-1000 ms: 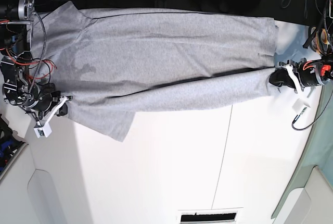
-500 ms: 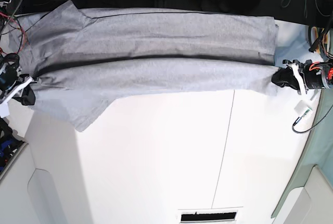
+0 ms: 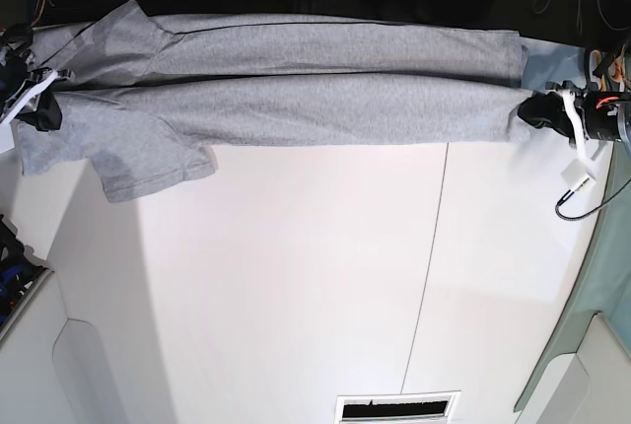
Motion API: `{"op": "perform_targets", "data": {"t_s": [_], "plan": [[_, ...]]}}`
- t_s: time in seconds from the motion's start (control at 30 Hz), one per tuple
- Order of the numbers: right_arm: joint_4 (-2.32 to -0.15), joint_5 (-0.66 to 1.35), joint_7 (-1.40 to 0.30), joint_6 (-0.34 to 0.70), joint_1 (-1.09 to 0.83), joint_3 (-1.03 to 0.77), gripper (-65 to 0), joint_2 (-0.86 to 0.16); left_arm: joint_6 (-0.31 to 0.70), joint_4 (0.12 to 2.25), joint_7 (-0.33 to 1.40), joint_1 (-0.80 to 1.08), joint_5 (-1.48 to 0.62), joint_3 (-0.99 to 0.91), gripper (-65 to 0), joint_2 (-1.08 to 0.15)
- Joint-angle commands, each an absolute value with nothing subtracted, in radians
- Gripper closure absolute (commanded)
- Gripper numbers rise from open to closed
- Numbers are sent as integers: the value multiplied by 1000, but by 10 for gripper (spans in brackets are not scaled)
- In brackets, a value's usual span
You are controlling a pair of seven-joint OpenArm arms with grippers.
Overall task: Layout the t-shirt on the table in an organized manner, then fold the t-shirt properly
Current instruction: 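Fold the shirt lengthwise with the right gripper toward the left gripper, then hold both ends of the folded strip and pull it taut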
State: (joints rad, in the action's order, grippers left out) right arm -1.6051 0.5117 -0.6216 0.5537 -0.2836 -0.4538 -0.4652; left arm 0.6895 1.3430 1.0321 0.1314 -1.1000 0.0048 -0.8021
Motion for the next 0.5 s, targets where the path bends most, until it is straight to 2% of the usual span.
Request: {"op": "perform_targets", "data": {"t_s": [0.0,0.2,0.27,0.3,0.37,0.4,0.47], "plan": [[-1625,524,-600,554,-288,-465,0,-481,698,1360,1030,127,-1114,-6,0,-832],[-1624,524,-600,554,-346,-464,0,-430,698,1361,1033,167,-1114,-6,0,-831],[-1623,524,-600,554,-360,-464,0,-405,698,1360,1033,172,-1109,-6,-93,-829],[-1623,524,-602,554,-361,-464,-86,-396,698,1360,1033,173,-1104,-6,-143,-828],[-1623,525,-608,542,-361,-465,-310,-383,698,1360,1028,172,-1103,-6,-232,-828],[-1623,533,-607,534,-361,-465,-378,-379,698,1360,1021,172,-1103,-6,-261,-828],[-1626,567,-607,535,-360,-465,-392,-379,698,1360,1013,172,-1099,-8,-274,-828]]}}
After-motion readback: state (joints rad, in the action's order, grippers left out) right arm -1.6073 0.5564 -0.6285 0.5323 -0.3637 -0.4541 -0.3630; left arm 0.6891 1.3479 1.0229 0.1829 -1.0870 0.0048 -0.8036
